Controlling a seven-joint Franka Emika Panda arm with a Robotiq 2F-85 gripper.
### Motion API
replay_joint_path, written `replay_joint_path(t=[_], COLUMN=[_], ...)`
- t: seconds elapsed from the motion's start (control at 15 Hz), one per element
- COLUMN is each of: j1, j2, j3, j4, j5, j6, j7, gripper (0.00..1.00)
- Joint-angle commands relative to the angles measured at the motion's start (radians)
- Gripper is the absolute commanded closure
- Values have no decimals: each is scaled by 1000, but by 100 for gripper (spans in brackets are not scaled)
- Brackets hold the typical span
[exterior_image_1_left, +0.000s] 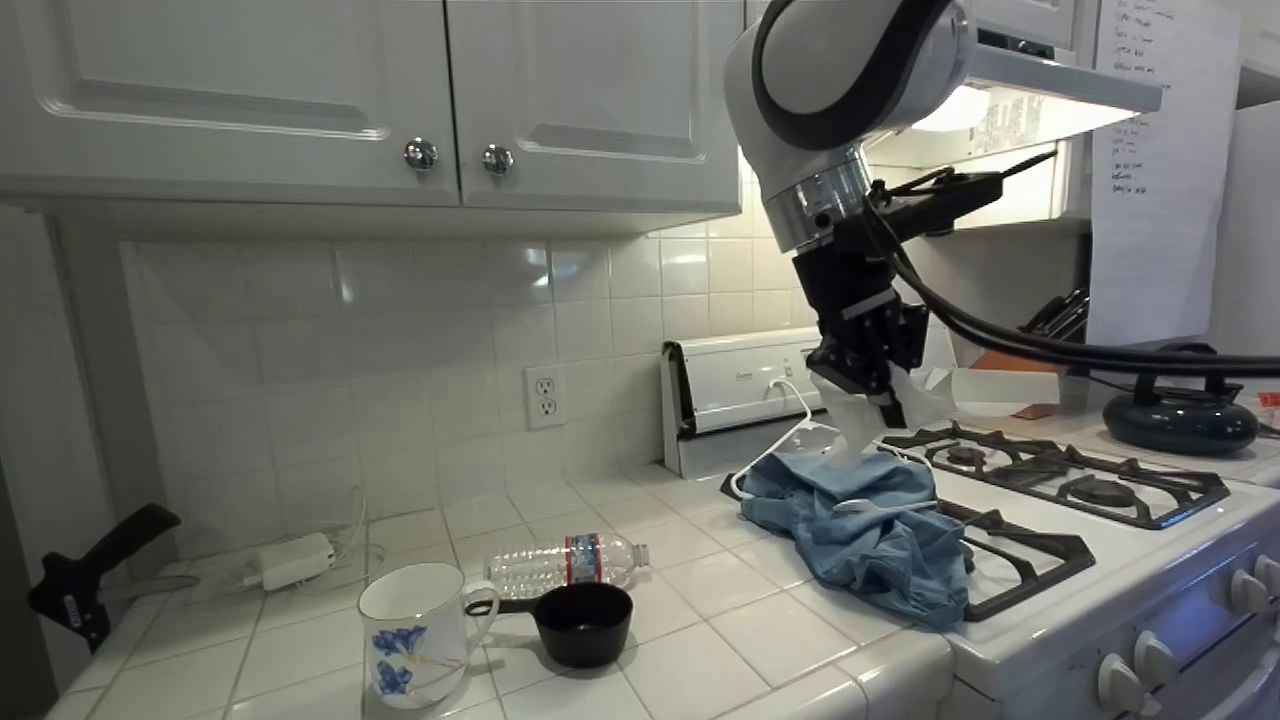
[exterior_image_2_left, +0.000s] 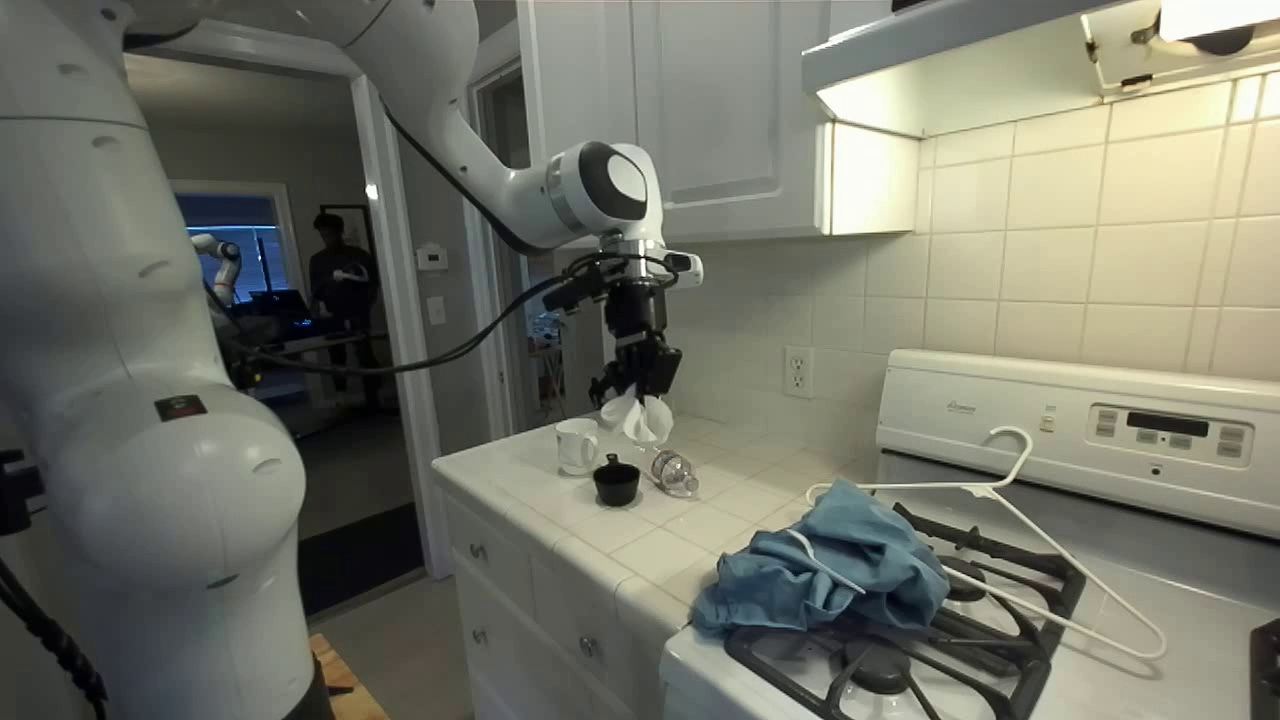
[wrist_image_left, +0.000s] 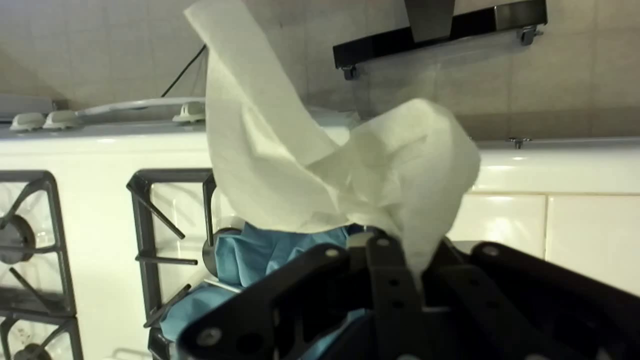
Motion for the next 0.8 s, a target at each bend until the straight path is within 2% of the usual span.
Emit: replay_joint_path(t=[0.0, 0.47, 0.53, 0.73], j1=[-4, -19, -5, -4], j2=[98, 376, 281, 316], j3=[14, -33, -30, -38], j4=[21, 165, 83, 101], j5=[-50, -35, -24, -23], j6=[127, 323, 304, 311], j7=[-37, -166, -131, -135], gripper=[99, 99, 99, 96])
